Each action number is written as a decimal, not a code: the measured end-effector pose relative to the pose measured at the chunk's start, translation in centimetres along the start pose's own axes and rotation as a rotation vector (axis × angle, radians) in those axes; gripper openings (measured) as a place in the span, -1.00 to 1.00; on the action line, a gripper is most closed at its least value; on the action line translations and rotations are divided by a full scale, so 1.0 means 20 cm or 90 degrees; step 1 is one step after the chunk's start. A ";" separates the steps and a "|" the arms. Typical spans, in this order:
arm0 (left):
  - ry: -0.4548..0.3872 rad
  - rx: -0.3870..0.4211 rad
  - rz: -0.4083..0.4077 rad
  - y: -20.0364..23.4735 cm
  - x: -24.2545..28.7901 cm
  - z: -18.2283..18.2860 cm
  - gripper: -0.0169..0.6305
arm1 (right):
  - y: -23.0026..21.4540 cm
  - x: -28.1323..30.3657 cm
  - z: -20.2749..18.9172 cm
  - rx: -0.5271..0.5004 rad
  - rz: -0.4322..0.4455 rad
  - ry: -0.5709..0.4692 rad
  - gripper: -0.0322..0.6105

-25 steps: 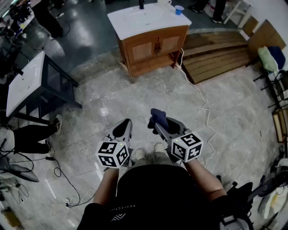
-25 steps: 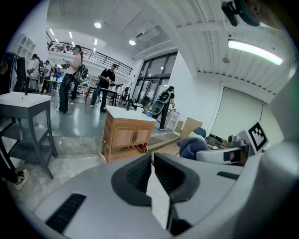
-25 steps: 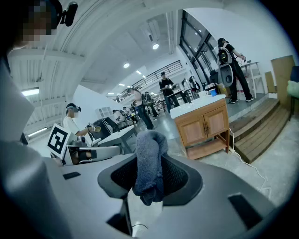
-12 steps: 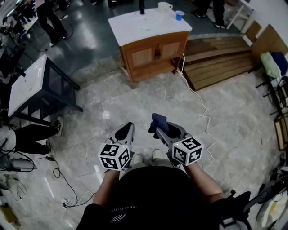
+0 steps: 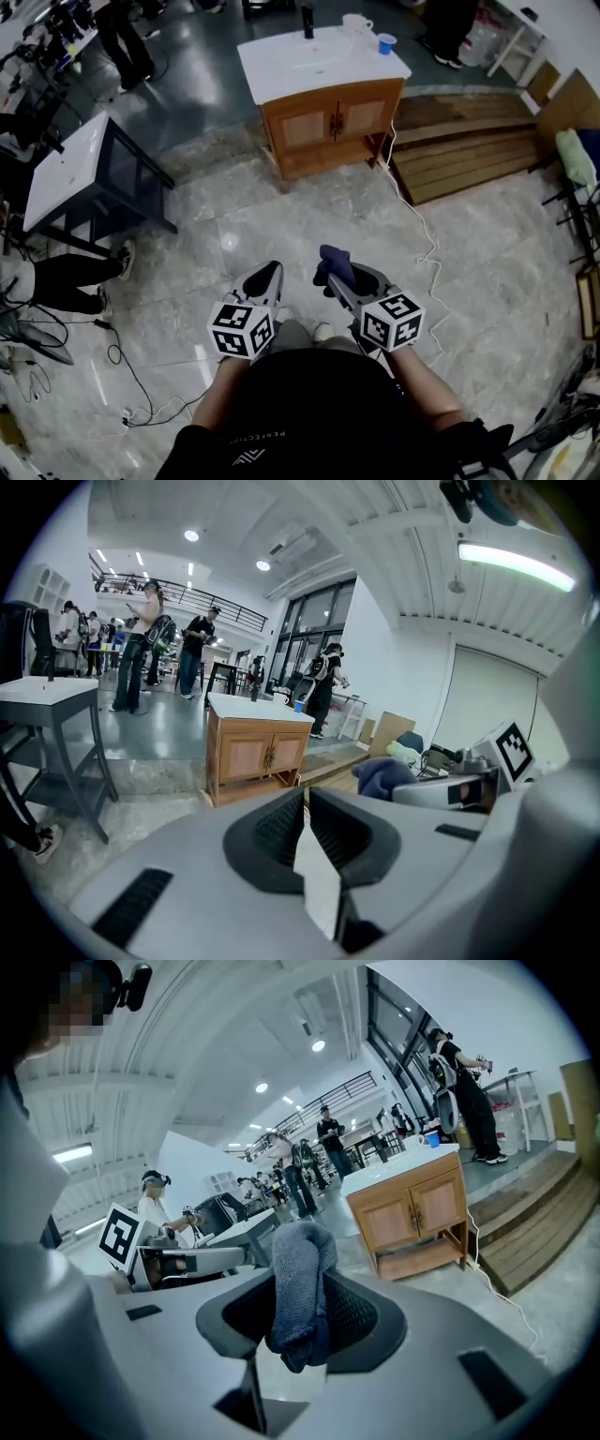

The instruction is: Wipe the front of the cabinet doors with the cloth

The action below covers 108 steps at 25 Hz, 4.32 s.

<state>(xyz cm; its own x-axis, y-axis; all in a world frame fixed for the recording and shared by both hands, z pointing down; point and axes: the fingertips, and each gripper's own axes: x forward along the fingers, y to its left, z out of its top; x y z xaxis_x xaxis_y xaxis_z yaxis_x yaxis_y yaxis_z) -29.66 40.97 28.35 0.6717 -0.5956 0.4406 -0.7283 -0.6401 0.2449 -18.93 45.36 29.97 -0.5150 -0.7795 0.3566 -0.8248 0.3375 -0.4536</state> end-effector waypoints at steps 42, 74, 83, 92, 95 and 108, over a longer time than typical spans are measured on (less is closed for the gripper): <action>0.032 -0.029 -0.080 0.89 0.76 0.42 -0.87 | -0.31 1.14 0.54 -0.001 -0.050 0.038 -0.43; -0.017 -0.072 0.049 1.18 1.56 0.64 -0.87 | -1.00 1.71 0.78 -0.048 0.070 0.147 -0.43; 0.003 -0.094 0.110 1.32 1.71 0.57 -0.87 | -1.15 1.93 0.77 -0.049 0.112 0.179 -0.43; -0.019 -0.127 0.167 1.46 1.83 0.58 -0.87 | -1.23 2.18 0.71 -0.038 0.134 0.203 -0.43; -0.022 -0.122 0.158 1.48 1.86 0.58 -0.87 | -1.25 2.25 0.69 -0.051 0.140 0.206 -0.43; -0.001 -0.135 0.186 1.61 1.96 0.49 -0.88 | -1.25 2.56 0.67 -0.120 0.159 0.200 -0.43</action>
<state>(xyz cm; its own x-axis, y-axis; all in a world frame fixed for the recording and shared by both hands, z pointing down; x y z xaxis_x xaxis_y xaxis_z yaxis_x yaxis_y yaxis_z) -25.41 -7.79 45.09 0.4317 -0.7395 0.5165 -0.9011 -0.3280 0.2835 -21.52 -10.01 48.71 -0.7261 -0.4736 0.4985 -0.6789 0.6083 -0.4111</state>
